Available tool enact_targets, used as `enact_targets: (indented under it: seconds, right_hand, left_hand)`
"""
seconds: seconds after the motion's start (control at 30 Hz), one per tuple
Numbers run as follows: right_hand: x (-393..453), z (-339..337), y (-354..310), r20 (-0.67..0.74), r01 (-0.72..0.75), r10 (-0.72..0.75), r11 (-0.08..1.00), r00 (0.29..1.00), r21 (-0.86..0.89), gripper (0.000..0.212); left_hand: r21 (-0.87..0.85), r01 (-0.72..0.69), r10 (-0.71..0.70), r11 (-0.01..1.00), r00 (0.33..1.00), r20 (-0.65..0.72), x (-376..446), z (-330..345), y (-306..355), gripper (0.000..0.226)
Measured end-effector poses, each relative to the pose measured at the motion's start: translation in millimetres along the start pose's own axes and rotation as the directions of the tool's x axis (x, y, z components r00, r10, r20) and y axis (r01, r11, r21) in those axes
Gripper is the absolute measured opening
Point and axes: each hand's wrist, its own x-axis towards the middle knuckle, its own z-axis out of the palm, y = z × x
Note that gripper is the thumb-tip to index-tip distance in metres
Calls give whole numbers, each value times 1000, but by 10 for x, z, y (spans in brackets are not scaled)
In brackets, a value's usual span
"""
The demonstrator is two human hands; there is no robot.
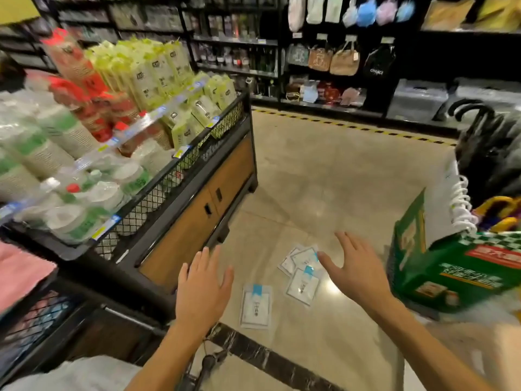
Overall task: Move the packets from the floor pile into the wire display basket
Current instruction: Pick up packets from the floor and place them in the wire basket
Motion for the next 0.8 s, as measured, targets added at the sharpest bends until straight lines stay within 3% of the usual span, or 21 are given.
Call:
enact_targets:
  seconds: [0.23,0.5,0.63,0.8]
  right_hand:
    - [510,455,208,29,-109,110,993,994,-34,75]
    - [1280,1285,238,66,-236,241,969,968,-76,83]
    - [1772,2050,464,127,-261,273,960,954,-102,84]
    - [2439,3466,987,178,-292,311,948,934,-122,86]
  left_hand:
    - [15,2,-3,1000,998,69,674,531,-62,64]
    - [52,99,-109,994,954,279,1664,1657,-439,70]
    - [112,104,-138,988,919,369,2093,2431,-588,71]
    - [138,72,-124,988,902,415,2634,3745,-803,68]
